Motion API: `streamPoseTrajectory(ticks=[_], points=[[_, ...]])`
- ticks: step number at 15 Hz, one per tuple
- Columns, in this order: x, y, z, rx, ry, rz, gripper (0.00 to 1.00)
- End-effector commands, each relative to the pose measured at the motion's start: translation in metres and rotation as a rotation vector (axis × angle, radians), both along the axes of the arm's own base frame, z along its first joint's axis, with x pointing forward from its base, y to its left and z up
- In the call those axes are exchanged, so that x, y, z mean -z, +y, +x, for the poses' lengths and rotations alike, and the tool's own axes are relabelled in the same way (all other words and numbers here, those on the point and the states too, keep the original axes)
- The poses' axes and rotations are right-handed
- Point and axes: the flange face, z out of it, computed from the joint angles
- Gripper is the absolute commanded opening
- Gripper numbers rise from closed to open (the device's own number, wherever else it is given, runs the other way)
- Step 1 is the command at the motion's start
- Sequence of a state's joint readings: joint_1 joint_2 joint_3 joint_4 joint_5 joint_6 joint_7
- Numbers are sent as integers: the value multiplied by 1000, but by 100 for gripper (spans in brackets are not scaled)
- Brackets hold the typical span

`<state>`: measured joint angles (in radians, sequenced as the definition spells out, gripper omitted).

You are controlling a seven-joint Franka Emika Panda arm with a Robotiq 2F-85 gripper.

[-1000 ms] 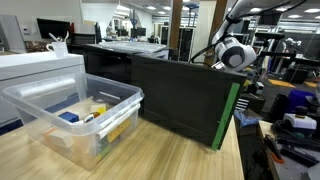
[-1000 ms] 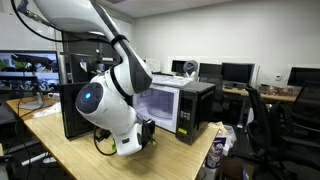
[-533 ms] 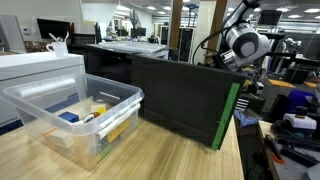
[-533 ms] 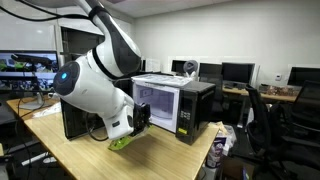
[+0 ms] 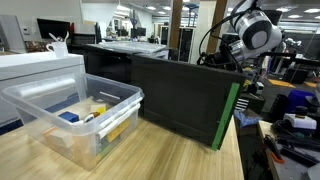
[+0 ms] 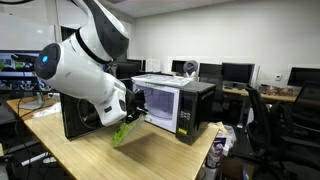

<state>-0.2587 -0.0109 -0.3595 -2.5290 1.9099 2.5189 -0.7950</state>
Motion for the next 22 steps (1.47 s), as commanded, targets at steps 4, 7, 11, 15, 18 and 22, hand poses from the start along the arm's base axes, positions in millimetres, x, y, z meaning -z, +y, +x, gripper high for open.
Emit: streamPoseTrajectory(ticks=[4, 7, 11, 15, 18, 22], points=[[23, -7, -5, 61, 79, 48, 60], [35, -12, -12, 78, 118, 65, 81], [56, 14, -20, -15, 188, 115, 100], [52, 27, -40, -48, 222, 105, 100], [40, 18, -51, -29, 198, 81, 100], [31, 21, -67, 6, 159, 106, 100]])
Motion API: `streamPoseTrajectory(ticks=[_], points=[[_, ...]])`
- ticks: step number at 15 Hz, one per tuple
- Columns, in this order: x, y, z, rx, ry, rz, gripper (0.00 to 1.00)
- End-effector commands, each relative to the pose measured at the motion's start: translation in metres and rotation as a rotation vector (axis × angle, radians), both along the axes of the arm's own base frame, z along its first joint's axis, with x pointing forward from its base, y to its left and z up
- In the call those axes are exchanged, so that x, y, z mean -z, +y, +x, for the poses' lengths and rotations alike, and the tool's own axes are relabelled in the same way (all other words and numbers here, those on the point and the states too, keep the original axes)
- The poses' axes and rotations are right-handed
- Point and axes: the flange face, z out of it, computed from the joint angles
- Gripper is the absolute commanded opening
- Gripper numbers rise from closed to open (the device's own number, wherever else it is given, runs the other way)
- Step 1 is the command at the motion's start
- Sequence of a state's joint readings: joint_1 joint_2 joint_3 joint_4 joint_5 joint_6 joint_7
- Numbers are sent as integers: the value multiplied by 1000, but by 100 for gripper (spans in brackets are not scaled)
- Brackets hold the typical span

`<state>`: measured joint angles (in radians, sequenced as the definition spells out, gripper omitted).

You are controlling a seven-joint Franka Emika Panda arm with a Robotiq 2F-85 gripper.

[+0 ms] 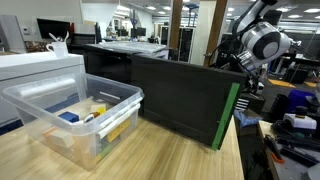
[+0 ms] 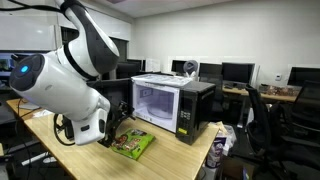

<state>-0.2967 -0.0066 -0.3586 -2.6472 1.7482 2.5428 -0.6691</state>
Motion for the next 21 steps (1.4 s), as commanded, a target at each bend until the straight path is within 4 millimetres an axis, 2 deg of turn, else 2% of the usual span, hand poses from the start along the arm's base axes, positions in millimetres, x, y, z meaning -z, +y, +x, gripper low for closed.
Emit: streamPoseTrajectory(ticks=[1, 5, 7, 8, 16, 21], points=[[-10, 16, -19, 15, -14, 21, 100], [1, 46, -27, -15, 35, 33, 100], [3, 54, -30, -11, 56, 22, 100], [7, 51, -22, -8, 67, 21, 100], [18, 51, -27, 27, 114, 19, 100], [24, 33, -23, 74, 32, 1, 100]])
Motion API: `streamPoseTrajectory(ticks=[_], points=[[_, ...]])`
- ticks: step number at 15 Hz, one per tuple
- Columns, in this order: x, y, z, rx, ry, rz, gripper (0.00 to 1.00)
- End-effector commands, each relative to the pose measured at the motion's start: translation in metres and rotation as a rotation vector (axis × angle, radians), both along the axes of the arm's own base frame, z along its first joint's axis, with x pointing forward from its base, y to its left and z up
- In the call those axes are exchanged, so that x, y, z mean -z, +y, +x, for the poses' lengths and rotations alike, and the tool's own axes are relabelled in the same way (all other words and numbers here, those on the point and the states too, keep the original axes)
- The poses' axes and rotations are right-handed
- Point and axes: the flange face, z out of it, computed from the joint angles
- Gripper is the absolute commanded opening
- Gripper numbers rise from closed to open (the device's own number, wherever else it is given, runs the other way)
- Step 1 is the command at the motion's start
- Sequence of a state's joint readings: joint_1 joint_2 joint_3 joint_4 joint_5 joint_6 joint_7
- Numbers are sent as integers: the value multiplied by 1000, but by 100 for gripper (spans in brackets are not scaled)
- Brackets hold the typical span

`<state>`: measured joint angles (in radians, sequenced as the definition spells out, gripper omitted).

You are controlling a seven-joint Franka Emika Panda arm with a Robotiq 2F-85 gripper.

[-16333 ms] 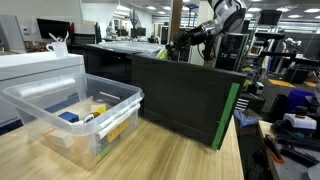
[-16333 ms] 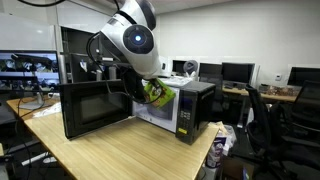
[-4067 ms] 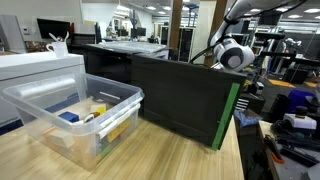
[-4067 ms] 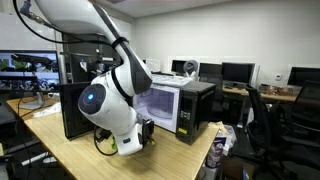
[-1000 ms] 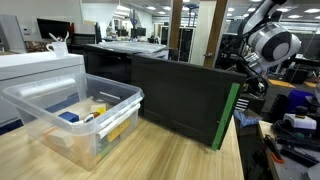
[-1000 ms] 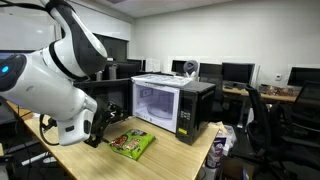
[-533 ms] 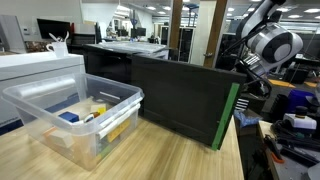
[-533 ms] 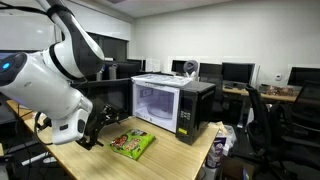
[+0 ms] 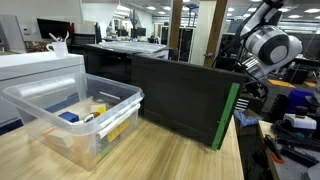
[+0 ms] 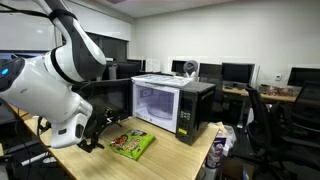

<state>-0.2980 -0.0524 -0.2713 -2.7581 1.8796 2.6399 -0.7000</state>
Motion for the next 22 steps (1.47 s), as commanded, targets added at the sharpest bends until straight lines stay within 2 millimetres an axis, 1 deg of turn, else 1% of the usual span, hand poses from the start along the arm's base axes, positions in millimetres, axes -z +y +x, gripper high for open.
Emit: streamPoseTrajectory(ticks=[1, 4, 7, 9, 12, 17, 20, 22], points=[[9, -18, 1, 36, -62, -21, 100], [26, -32, -5, 62, -98, 8, 100], [42, -35, -5, 41, -125, 33, 100], [49, -37, 0, 6, -139, 29, 100], [53, -41, 7, -37, -144, 4, 100], [49, -47, 25, -83, -150, -45, 100], [50, -42, 38, -106, -153, -62, 100], [57, -37, 39, -102, -142, -42, 100]])
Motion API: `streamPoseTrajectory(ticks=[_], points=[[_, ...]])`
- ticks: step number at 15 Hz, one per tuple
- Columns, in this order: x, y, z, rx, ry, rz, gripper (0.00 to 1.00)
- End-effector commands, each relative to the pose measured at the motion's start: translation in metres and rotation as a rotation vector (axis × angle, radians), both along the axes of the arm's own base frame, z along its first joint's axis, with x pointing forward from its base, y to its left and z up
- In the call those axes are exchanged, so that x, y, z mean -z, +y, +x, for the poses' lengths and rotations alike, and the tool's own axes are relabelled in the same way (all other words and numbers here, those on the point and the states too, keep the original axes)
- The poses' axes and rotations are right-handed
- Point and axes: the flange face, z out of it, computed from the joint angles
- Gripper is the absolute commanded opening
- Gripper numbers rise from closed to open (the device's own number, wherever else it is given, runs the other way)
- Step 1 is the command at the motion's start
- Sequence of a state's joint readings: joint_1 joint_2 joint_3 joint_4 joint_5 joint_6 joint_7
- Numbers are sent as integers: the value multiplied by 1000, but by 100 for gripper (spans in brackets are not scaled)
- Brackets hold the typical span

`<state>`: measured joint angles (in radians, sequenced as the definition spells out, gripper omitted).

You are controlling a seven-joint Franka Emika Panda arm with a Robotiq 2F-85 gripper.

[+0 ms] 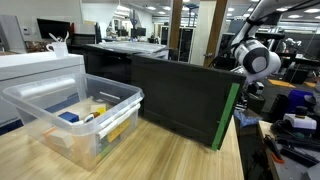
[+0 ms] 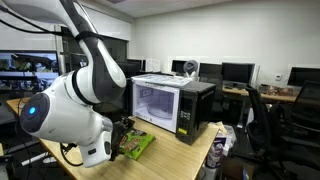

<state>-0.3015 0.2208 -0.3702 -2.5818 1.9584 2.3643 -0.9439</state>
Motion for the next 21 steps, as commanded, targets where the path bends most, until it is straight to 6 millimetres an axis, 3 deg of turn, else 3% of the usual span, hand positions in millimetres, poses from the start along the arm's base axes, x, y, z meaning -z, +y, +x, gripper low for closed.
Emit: streamPoseTrajectory(ticks=[1, 6, 17, 21], points=[[14, 8, 1, 1, 16, -5, 100], [28, 6, -15, 40, 42, 14, 100], [28, 10, 29, -63, -69, -58, 100], [31, 11, 36, -64, -96, -48, 59]])
